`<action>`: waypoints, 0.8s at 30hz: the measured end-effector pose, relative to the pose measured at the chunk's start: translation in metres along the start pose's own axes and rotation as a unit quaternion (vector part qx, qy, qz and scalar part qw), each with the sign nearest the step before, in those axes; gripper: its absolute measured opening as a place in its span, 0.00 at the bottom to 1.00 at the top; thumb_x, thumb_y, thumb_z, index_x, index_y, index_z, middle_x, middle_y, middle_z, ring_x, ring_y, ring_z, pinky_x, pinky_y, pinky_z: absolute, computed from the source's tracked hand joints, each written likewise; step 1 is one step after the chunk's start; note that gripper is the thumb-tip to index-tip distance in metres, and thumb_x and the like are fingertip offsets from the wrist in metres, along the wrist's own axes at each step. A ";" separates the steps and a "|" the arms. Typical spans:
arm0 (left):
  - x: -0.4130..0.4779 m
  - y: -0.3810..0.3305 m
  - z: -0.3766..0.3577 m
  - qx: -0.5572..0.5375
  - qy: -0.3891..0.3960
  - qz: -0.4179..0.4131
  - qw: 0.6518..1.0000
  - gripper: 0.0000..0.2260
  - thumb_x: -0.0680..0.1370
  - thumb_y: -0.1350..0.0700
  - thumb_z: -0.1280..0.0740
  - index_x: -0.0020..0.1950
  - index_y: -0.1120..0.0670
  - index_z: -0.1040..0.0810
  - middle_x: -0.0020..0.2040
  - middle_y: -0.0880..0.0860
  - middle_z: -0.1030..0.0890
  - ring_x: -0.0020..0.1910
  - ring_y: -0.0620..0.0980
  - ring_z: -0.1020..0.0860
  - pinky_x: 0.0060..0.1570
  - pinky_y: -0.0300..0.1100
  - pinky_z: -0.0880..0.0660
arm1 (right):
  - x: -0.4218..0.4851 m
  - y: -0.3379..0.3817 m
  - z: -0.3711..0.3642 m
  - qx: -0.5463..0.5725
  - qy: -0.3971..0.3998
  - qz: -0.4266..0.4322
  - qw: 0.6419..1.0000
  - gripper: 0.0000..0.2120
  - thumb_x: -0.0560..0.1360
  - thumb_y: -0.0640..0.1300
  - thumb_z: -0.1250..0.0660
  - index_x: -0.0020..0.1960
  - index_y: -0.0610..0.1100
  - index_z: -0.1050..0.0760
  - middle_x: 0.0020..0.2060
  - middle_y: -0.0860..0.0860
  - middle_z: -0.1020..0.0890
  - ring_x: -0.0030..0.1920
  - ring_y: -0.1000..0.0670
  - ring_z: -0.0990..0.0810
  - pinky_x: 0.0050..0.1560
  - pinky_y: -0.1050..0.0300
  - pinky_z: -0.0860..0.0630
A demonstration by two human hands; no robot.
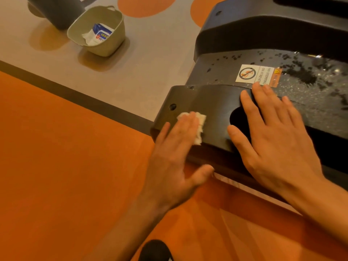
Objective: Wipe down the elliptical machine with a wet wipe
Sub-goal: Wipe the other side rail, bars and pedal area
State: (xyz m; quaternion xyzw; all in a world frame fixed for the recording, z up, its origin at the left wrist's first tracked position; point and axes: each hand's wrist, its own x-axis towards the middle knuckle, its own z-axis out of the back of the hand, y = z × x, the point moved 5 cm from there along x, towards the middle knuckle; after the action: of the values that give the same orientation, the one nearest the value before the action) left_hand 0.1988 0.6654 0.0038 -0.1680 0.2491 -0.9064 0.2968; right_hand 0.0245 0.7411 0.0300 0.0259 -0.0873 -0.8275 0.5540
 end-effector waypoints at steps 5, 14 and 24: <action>0.000 -0.012 0.001 -0.033 0.006 0.018 0.999 0.44 0.80 0.27 0.60 0.83 0.57 0.40 0.84 0.52 0.42 0.84 0.47 0.48 0.82 0.51 0.49 | -0.001 -0.001 0.000 0.001 0.000 -0.002 1.000 0.39 0.82 0.67 0.64 0.84 0.43 0.48 0.83 0.44 0.47 0.83 0.47 0.52 0.82 0.44 0.53; 0.011 -0.015 0.002 -0.002 0.011 0.001 1.000 0.37 0.80 0.35 0.49 0.83 0.57 0.38 0.83 0.52 0.39 0.83 0.45 0.45 0.80 0.55 0.43 | -0.001 0.000 0.000 0.003 0.001 -0.001 1.000 0.38 0.82 0.67 0.62 0.84 0.44 0.48 0.83 0.44 0.47 0.83 0.47 0.53 0.82 0.44 0.54; 0.012 -0.015 0.007 -0.004 0.006 0.007 1.000 0.35 0.80 0.38 0.48 0.82 0.57 0.35 0.82 0.52 0.36 0.83 0.45 0.43 0.80 0.52 0.42 | 0.000 0.000 0.000 0.002 -0.002 -0.001 1.000 0.39 0.82 0.67 0.63 0.83 0.44 0.47 0.83 0.44 0.47 0.83 0.47 0.52 0.82 0.44 0.54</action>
State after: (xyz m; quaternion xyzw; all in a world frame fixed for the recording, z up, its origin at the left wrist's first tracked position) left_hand 0.1857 0.6660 0.0198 -0.1618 0.2562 -0.9044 0.3004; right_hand 0.0240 0.7413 0.0302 0.0255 -0.0904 -0.8279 0.5530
